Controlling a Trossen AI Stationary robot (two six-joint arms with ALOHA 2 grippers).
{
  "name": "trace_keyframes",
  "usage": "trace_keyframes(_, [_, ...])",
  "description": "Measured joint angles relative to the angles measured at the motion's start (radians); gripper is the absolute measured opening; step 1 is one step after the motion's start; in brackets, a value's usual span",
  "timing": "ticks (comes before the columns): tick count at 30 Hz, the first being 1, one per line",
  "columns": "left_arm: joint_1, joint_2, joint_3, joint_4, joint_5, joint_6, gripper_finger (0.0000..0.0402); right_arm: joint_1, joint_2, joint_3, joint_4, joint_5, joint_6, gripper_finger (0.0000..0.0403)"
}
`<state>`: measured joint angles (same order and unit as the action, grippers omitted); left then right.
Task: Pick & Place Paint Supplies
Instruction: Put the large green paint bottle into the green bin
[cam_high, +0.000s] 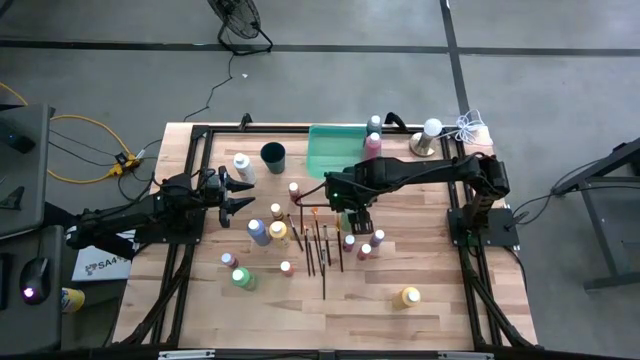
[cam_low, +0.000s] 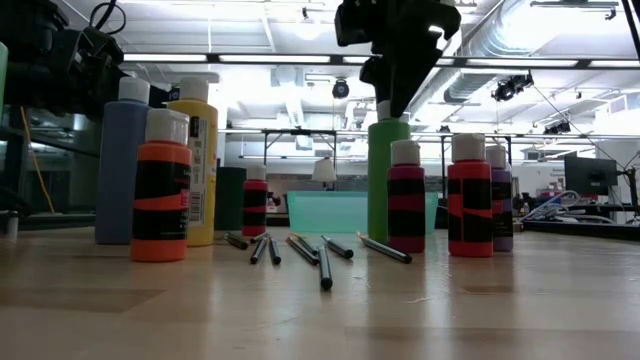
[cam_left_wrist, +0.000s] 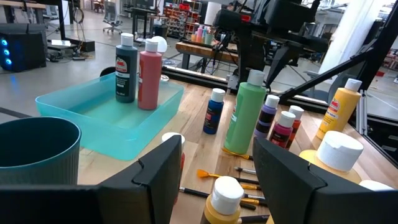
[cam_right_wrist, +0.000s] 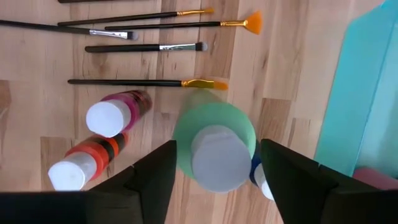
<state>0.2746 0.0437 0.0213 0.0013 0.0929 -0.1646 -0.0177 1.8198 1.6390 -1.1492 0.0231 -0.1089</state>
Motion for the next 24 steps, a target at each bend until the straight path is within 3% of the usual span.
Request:
trace_keyframes(10, [0.0,0.0,0.0,0.0,0.0,0.0,0.0194,0.0,0.0,0.001,-0.002,-0.024,0.001,0.0115])
trace_keyframes(18, [0.0,0.0,0.0,0.0,0.0,0.0,0.0194,-0.004,-0.008,0.009,-0.008,-0.028,0.078,0.0115])
trace_keyframes(24, [0.0,0.0,0.0,0.0,0.0,0.0,0.0194,-0.022,-0.021,0.09,-0.02,-0.026,0.129,0.0115])
